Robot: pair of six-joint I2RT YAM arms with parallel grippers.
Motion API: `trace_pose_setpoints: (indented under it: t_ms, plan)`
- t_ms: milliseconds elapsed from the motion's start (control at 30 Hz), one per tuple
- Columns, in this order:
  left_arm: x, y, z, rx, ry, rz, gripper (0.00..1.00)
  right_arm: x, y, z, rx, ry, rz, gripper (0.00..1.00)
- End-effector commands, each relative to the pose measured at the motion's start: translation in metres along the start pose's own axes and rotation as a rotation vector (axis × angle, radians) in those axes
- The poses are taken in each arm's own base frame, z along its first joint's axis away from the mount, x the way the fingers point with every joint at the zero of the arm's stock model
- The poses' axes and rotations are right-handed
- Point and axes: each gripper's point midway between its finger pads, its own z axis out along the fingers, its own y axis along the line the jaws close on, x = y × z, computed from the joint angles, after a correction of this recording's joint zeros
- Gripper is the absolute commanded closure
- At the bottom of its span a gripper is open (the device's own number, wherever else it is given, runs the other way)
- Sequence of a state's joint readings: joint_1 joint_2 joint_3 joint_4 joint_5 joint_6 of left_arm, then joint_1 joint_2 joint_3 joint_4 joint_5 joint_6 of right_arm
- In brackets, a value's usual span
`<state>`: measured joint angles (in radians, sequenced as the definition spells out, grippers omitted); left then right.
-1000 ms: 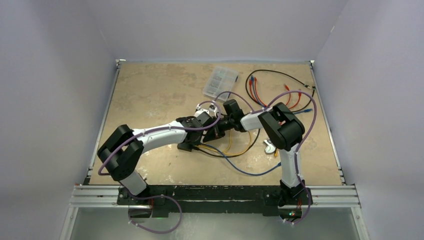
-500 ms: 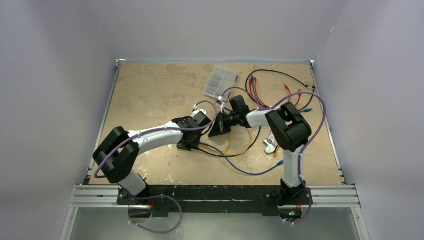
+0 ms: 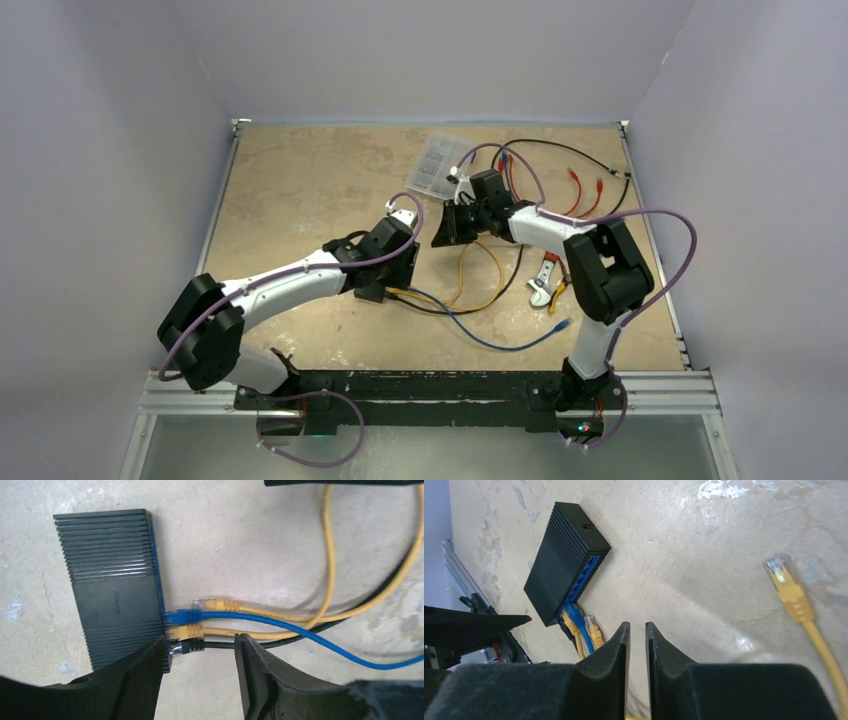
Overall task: Pull the plug from the switch port
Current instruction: Pick up the connector from the center of the board.
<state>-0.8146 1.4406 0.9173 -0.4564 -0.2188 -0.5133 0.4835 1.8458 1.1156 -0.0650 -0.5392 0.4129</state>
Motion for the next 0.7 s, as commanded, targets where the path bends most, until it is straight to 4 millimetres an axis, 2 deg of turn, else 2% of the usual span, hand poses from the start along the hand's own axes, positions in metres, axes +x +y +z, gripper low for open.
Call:
trace_pose_setpoints:
  t_ms: [0, 133, 267, 433, 667]
  plan:
    - [-0.023, -0.017, -0.011, 0.142, -0.076, -0.07, 0.47, -0.002, -0.008, -0.024, 0.138, -0.035, -0.071, 0.78]
    - [-0.033, -0.01, -0.015, 0.22, -0.093, -0.144, 0.46, 0.01, -0.015, -0.038, 0.209, -0.034, -0.068, 0.71]
    - [-0.043, 0.007, -0.02, 0.292, -0.122, -0.231, 0.46, 0.022, -0.026, -0.056, 0.304, -0.047, -0.046, 0.66]
    - [-0.049, 0.027, -0.025, 0.275, -0.135, -0.256, 0.44, 0.039, -0.048, -0.082, 0.463, -0.068, 0.017, 0.61]
    - [-0.056, 0.051, -0.032, 0.172, -0.112, -0.203, 0.44, 0.063, -0.07, -0.104, 0.601, -0.106, 0.138, 0.57]
